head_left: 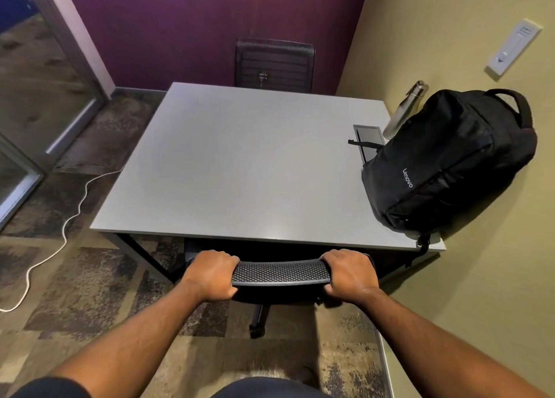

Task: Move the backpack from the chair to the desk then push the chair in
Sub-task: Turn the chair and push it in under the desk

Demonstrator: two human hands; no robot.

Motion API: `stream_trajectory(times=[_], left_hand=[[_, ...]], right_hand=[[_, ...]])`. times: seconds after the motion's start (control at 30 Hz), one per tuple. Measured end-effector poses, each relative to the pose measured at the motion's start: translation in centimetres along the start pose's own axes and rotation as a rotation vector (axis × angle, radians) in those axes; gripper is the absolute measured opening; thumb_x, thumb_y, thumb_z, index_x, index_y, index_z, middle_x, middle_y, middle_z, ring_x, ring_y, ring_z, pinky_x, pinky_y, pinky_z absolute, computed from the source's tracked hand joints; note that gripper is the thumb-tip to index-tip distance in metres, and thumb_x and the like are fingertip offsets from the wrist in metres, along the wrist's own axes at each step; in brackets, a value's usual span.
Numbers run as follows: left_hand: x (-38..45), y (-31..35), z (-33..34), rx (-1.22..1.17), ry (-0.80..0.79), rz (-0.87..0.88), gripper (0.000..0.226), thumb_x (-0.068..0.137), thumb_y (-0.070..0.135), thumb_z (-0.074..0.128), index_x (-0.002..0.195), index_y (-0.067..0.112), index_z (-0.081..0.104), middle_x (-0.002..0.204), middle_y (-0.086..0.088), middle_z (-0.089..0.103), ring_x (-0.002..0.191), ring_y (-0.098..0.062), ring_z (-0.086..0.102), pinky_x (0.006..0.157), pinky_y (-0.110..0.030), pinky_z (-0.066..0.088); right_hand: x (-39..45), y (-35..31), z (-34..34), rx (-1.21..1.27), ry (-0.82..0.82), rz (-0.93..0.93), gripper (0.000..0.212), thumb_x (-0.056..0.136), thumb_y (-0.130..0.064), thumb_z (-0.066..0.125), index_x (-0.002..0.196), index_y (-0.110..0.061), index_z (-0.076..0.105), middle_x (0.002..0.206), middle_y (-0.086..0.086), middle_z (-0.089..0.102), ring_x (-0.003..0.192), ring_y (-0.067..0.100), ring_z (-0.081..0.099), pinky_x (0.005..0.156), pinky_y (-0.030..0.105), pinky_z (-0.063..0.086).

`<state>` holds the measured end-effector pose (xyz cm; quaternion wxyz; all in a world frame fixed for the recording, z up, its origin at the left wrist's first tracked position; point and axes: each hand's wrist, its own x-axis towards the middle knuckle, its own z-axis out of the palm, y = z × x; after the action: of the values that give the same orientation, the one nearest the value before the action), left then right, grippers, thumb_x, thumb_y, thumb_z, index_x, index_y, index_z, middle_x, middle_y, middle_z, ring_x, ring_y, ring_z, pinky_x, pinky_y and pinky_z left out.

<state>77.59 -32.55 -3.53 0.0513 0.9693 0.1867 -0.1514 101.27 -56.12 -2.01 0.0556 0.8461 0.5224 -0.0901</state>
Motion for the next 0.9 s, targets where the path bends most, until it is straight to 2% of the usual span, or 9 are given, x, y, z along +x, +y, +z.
stream_trajectory(times=[0.1,0.27,0.47,0.6,0.9], left_hand=[[0.8,-1.2,-0.6,0.019,-0.012,0.014,0.036,0.067,0.05,0.052,0.097,0.032,0.062,0.084,0.007,0.067,0.075,-0.017,0.063,0.07,-0.037,0.056],[2.2,-2.8,-1.2,0.013,-0.041,0.013,0.046,0.069,0.047,0.055,0.112,0.032,0.063,0.1,0.006,0.071,0.09,-0.02,0.067,0.077,-0.037,0.055],[3.0,-4.0,-0.8,-0.004,-0.03,-0.021,0.036,0.07,0.049,0.056,0.102,0.033,0.062,0.094,0.007,0.071,0.085,-0.018,0.067,0.074,-0.035,0.055],[3.6,-4.0,-0.5,0.019,-0.007,-0.009,0.04,0.07,0.05,0.056,0.106,0.034,0.061,0.096,0.008,0.071,0.085,-0.017,0.067,0.07,-0.033,0.053],[3.2,-4.2,0.3,-0.02,0.038,0.0,0.046,0.069,0.051,0.057,0.111,0.034,0.06,0.103,0.008,0.071,0.093,-0.019,0.067,0.076,-0.036,0.055]], right_hand=[[0.4,-0.7,0.3,0.029,0.02,0.039,0.052,0.065,-0.053,0.06,0.113,-0.033,0.066,0.101,-0.01,0.071,0.095,0.016,0.066,0.082,0.034,0.055],[1.4,-1.8,0.8,0.047,0.038,0.062,0.048,0.068,-0.051,0.059,0.111,-0.031,0.066,0.101,-0.009,0.071,0.095,0.017,0.066,0.081,0.034,0.054],[3.4,-2.1,0.2,0.04,0.023,0.018,0.049,0.071,-0.05,0.061,0.115,-0.028,0.066,0.107,-0.005,0.072,0.099,0.021,0.067,0.087,0.036,0.055],[3.7,-1.2,-0.1,0.026,0.025,-0.001,0.05,0.075,-0.05,0.061,0.119,-0.026,0.065,0.11,-0.003,0.073,0.098,0.021,0.066,0.084,0.036,0.054],[2.2,-2.4,0.5,0.055,0.046,0.055,0.049,0.071,-0.051,0.06,0.114,-0.027,0.064,0.108,-0.005,0.069,0.099,0.02,0.064,0.086,0.035,0.054]])
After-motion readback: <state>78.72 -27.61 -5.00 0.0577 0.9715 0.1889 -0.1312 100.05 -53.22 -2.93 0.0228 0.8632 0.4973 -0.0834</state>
